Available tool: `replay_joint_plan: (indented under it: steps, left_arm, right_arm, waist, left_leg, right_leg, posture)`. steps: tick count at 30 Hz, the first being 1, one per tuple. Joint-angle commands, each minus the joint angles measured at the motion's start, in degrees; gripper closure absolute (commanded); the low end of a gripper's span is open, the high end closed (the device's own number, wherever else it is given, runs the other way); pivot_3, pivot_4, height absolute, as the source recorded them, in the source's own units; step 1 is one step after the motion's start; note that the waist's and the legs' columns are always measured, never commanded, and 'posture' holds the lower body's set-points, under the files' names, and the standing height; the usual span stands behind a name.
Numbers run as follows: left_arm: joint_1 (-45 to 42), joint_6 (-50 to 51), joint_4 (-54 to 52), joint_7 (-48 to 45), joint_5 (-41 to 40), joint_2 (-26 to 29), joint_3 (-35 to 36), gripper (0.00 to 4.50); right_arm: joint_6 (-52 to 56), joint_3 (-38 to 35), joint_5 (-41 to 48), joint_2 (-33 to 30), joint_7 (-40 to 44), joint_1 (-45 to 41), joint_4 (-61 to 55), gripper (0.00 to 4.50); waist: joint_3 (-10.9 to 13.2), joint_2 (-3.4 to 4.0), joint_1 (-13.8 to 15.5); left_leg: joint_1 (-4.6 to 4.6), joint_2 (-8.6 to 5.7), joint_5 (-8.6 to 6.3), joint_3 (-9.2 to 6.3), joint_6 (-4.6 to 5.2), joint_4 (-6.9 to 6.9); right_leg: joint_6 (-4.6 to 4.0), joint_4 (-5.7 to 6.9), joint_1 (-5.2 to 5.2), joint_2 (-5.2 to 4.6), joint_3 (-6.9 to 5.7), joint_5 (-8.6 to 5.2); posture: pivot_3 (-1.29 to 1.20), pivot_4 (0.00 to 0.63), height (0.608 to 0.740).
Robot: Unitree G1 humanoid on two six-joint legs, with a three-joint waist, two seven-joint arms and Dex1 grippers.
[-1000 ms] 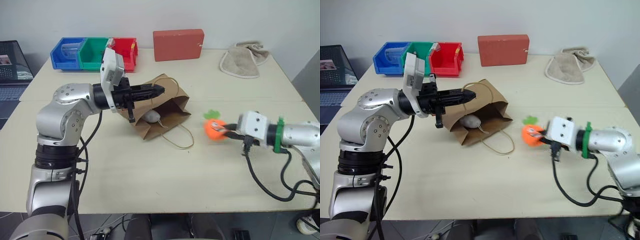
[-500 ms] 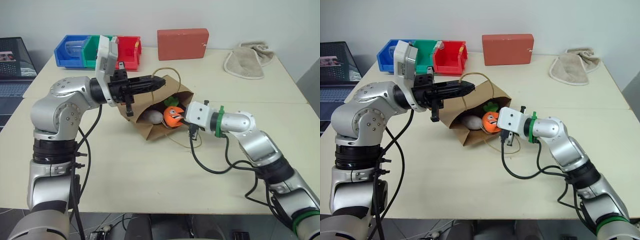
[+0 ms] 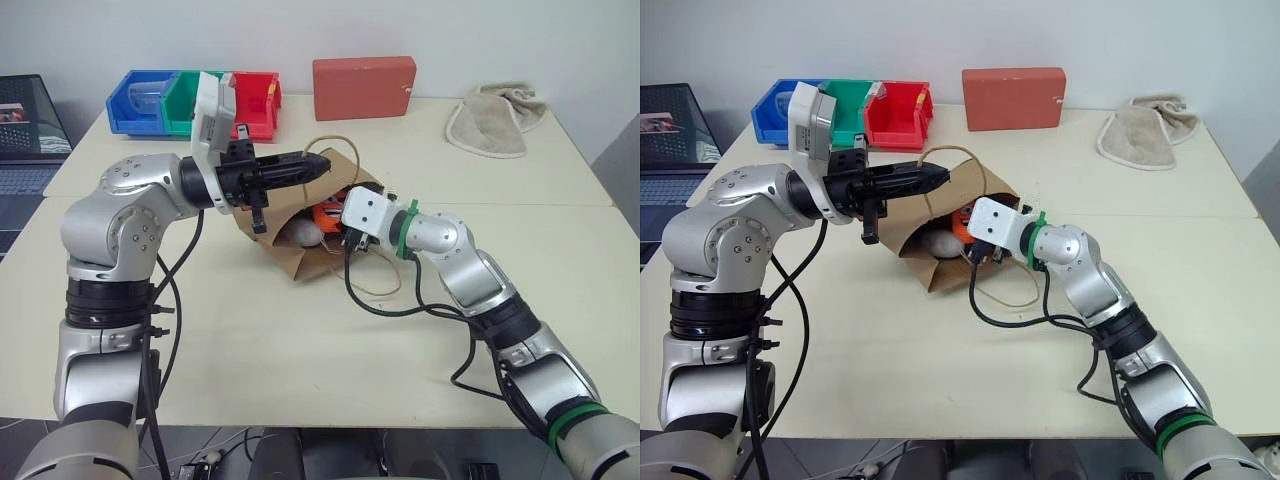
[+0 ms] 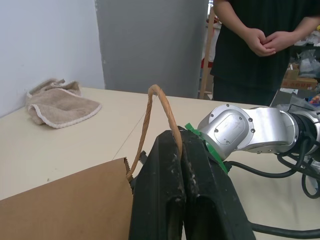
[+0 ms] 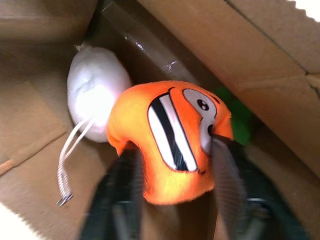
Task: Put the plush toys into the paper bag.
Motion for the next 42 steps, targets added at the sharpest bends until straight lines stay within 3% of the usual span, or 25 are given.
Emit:
replay_joint_plan:
  steps: [1,5,9,13,17,22,28,31,41,42]
  left_arm:
    - [-1.2,-1.3,0.3,0.6,0.4,0.1,1.0,4.5]
    - [-1.4,-1.7,0.9,0.6,0.8,-0.1,0.9,4.5]
    - [-2.2,-2.4,2.0,0.7,1.5,-1.0,0.3,4.5]
    - [-2.4,-3.0,2.3,1.0,2.0,-1.8,0.0,4.5]
    - [-2.2,-3.1,2.2,1.1,2.0,-2.0,0.0,4.5]
    - [-2.1,-3.1,1.8,1.1,2.1,-1.8,-0.1,4.5]
    - [-2.2,-3.0,1.6,1.1,2.1,-1.6,0.0,4.5]
    - [-2.1,-3.0,1.4,1.3,2.1,-1.5,0.1,4.5]
    - [-2.2,-3.7,1.8,2.9,2.6,-1.2,1.2,4.5]
    - [-2.2,-3.8,1.8,3.1,2.6,-1.1,1.3,4.5]
  right_arm:
    - [4.5,-3.5,4.1,-0.3,3.2,0.4,-8.7,1.44]
    - [8.0,-4.0,5.4,-2.6,6.2,1.0,-13.6,0.02]
    - [14.9,-7.2,12.2,-8.0,13.0,3.0,-24.0,0.02]
    - [23.6,-15.4,25.0,-15.5,20.6,9.8,-34.9,0.02]
    - [25.9,-19.3,27.4,-19.9,19.2,19.0,-35.9,0.02]
    - [27.0,-17.9,22.9,-13.8,6.5,24.4,-26.2,0.02]
    - [33.1,-19.1,26.3,-4.7,0.3,19.1,-15.9,0.02]
    - [33.3,-17.7,26.6,-2.8,0.1,16.8,-12.7,0.65]
    - [34.4,-17.2,28.3,-3.5,0.1,15.7,-12.4,4.32]
    - [35.0,-17.7,28.9,-3.9,0.1,15.9,-13.1,4.48]
  waist:
    - [0.0,0.0,0.0]
    - [0.0,0.0,0.0]
    - [0.0,0.01,0.3]
    - [0.0,0.0,0.6]
    - [0.0,-0.01,0.5]
    - [0.0,-0.01,-0.4]
    - [0.0,0.0,-0.6]
    - [0.0,0.01,-0.6]
    - [0.0,0.0,-0.2]
    - [0.0,0.0,-0.2]
  left_leg:
    - [0.0,0.0,0.0,0.0,0.0,0.0]
    - [0.0,0.0,-0.01,-0.01,0.01,0.0]
    - [-0.02,-0.02,-0.02,-0.01,0.04,0.01]
    - [-0.04,-0.03,-0.04,-0.03,0.06,-0.02]
    - [0.0,-0.02,-0.11,-0.05,0.19,0.01]
    - [0.1,-0.02,-0.09,0.04,0.2,0.06]
    - [0.09,-0.03,-0.06,0.05,0.21,0.04]
    - [0.08,-0.02,-0.06,0.03,0.2,0.01]
    - [0.0,-0.03,-0.07,0.0,0.2,-0.03]
    - [0.0,-0.03,-0.07,0.0,0.2,-0.02]
  right_leg:
    - [0.0,0.0,0.0,0.0,0.0,0.0]
    - [0.0,0.0,0.0,0.0,0.0,0.0]
    - [0.0,-0.01,0.01,-0.01,0.0,0.0]
    - [0.0,-0.05,0.02,-0.01,-0.03,0.0]
    - [0.0,-0.07,0.09,0.0,-0.04,0.0]
    - [0.01,-0.03,0.13,0.01,0.09,0.0]
    - [0.01,-0.01,0.11,0.02,0.11,0.0]
    - [0.0,-0.01,0.09,0.03,0.07,0.01]
    - [0.0,-0.04,0.03,0.01,0.02,0.0]
    - [0.0,-0.04,0.03,0.01,0.02,0.0]
  posture:
    - [0.0,0.15,0.74]
    - [0.0,0.15,0.74]
    - [0.0,0.15,0.74]
    - [0.0,0.15,0.74]
    - [0.0,0.15,0.74]
    - [0.0,0.15,0.74]
    - [0.0,0.15,0.74]
    - [0.0,0.15,0.74]
    - [0.0,0.15,0.74]
    - [0.0,0.15,0.74]
